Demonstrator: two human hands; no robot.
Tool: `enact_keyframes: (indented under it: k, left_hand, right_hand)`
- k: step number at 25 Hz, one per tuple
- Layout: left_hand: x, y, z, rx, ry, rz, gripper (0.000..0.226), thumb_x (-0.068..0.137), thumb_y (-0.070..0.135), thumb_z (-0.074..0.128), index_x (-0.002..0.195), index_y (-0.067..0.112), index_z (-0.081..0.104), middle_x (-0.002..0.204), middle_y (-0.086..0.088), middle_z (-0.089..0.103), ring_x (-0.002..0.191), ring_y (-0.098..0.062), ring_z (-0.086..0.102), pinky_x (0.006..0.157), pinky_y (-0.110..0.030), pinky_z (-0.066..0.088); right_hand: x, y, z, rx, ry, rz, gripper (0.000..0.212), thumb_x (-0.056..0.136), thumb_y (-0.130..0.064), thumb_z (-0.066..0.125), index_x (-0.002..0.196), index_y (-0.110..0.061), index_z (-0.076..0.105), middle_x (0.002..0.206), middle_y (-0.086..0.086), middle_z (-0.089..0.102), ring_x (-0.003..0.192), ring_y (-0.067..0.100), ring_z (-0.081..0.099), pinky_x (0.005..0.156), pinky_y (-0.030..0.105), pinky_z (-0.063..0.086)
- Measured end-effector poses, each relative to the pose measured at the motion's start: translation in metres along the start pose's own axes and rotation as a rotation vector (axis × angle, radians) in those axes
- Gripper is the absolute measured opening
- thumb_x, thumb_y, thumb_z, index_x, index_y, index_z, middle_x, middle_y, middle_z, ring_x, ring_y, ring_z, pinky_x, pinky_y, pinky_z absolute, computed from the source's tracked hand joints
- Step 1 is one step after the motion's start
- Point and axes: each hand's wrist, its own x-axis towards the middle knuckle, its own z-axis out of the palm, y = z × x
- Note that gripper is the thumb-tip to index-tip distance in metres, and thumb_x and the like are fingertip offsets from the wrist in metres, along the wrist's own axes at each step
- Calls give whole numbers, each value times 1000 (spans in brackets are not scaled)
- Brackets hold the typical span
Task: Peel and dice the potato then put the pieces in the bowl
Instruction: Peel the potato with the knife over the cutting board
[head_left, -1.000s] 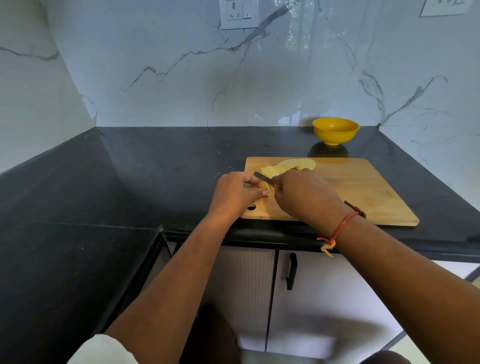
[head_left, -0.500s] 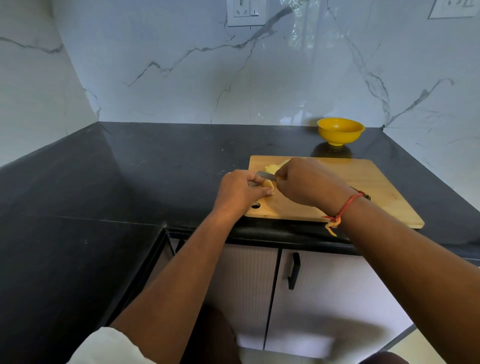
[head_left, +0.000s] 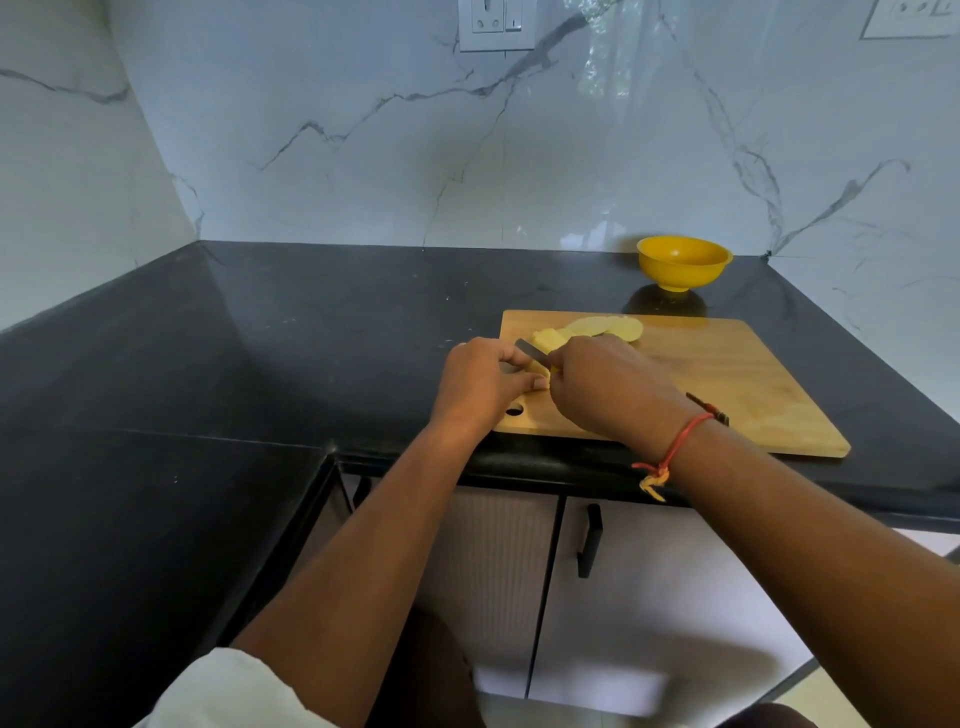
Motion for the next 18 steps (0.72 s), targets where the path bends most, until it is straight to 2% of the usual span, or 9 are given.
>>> enact_keyframes:
  k: [3,6,10,13,18]
  left_hand:
    - [2,-2,1,-7,8,4,22,79,29,82,100,22,78,101,6,73,84,-1,56,63,-5,34]
    - [2,-1,1,-25,12,-1,21,77,28,83,97,22,78,98,8,73,76,3,53,63,-6,34]
    - [3,-2,1,-34,3,-4,20,77,27,84,95,20,77,92,12,69,73,5,51,61,-8,34]
    - [4,-3,1,-36,0,6,19,77,26,84,94,21,76,85,17,64,73,5,51,60,-8,34]
    - [3,-4,0,-58,6,27,20,76,24,85,93,19,76,79,22,59,72,5,51,59,0,37]
  right_hand:
    - [1,0,8,-12,9,8,32,103,-23,45,130,-16,60,87,2,55,80,16,53,67,27,42]
    - [1,0,10,-30,-25,10,33,103,-23,48,134,-16,58,78,0,50,77,15,52,66,26,41]
    - [1,1,10,-10,-74,25,35,102,-23,52,136,-16,57,83,1,54,79,14,55,70,26,46]
    - [-1,4,14,15,-53,15,31,102,-22,52,131,-17,60,80,-1,54,70,10,52,66,25,45]
    - [-10,6,17,41,-18,5,29,101,-21,50,127,-18,63,78,-3,51,68,8,49,64,24,42]
